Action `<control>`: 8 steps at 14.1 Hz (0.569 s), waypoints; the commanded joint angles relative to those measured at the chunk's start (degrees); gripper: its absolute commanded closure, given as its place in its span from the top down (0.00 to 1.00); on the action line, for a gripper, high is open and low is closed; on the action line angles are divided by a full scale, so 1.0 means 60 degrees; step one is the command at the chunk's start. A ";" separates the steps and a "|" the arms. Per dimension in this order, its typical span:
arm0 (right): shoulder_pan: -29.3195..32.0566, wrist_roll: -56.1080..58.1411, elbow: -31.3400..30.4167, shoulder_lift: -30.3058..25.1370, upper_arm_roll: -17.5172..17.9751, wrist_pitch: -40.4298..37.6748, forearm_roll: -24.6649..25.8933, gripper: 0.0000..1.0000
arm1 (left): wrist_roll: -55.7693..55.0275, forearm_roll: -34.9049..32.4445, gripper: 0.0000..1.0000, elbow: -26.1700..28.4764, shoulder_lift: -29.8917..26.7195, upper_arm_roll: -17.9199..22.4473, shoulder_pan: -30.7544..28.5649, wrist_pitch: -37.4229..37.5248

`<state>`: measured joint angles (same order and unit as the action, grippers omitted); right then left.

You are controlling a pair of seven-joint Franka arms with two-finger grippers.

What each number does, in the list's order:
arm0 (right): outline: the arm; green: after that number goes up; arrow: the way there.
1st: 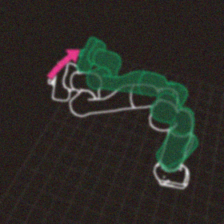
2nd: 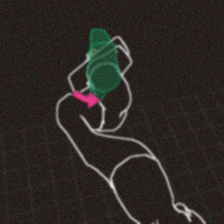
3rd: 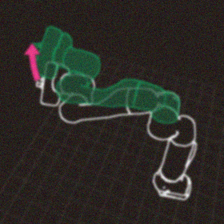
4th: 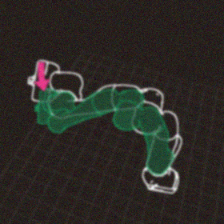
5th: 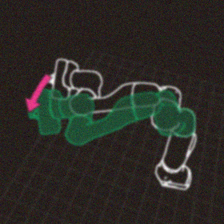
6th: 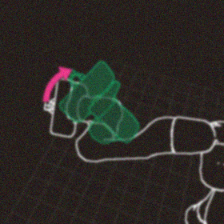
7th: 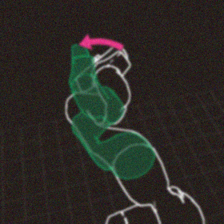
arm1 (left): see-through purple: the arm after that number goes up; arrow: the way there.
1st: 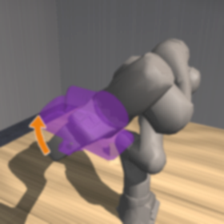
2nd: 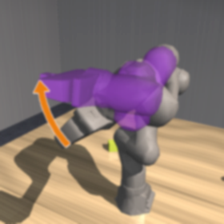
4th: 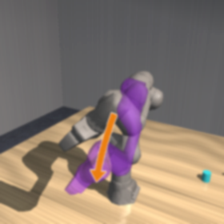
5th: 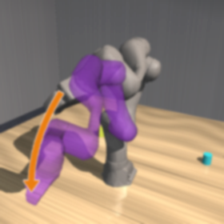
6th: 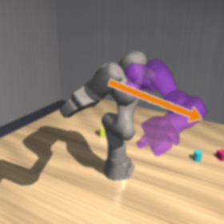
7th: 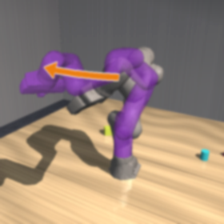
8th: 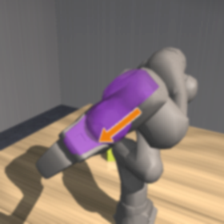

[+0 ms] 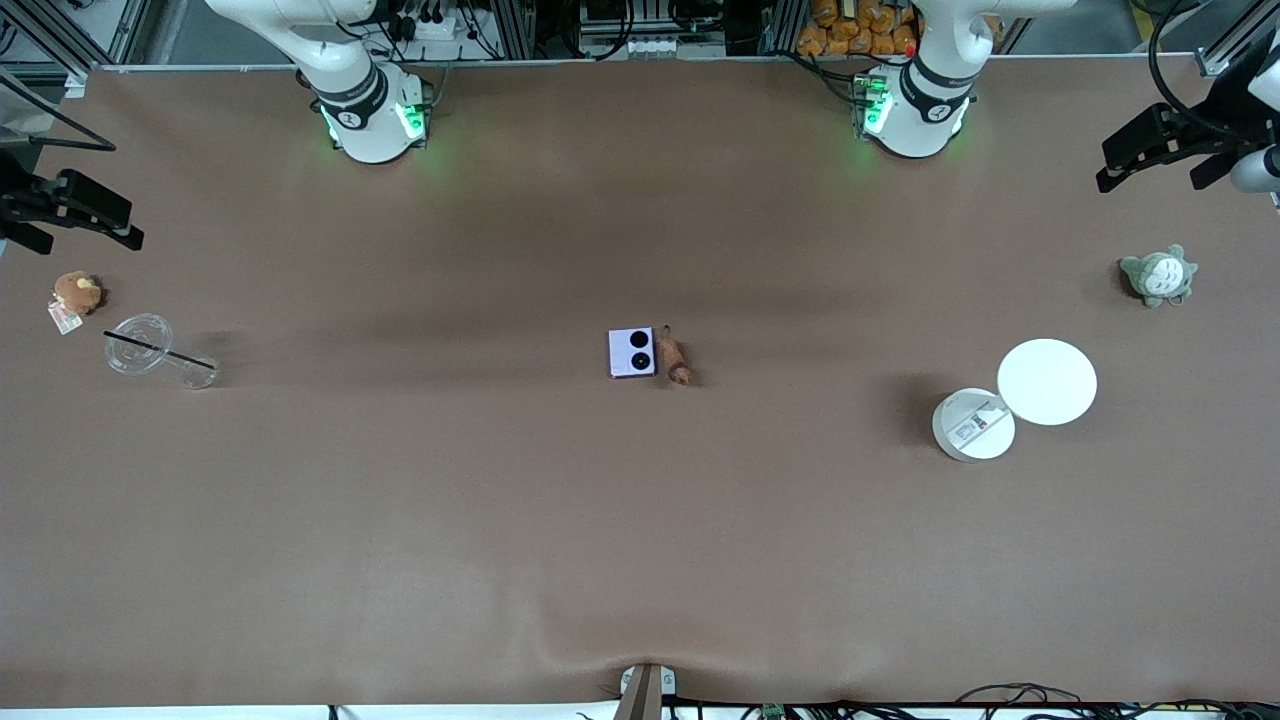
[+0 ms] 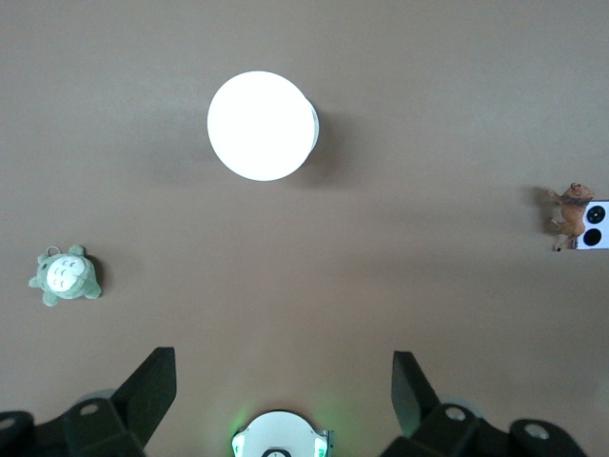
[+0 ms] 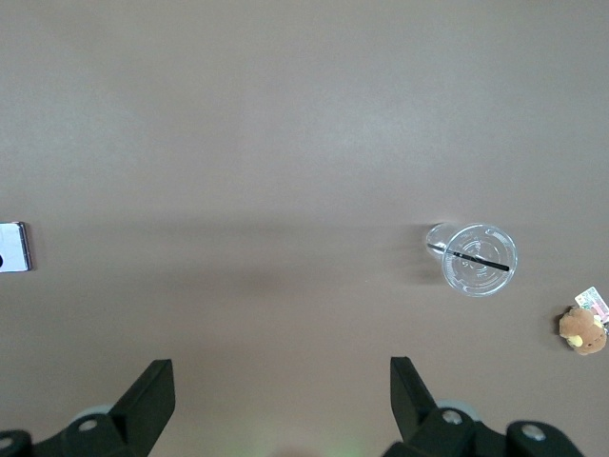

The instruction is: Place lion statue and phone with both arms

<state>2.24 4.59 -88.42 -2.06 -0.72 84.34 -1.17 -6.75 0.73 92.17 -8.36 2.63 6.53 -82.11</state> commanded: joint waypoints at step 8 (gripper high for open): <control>-0.0007 -0.0149 0.0088 0.0051 0.0017 -0.0024 0.0020 1.00 | -0.0252 0.0171 1.00 -0.0407 0.0338 0.0016 0.0009 0.0048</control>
<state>2.24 4.59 -88.42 -2.06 -0.72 84.34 -1.17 -7.41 0.84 91.38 -7.56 2.75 6.48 -82.11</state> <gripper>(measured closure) 0.000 0.000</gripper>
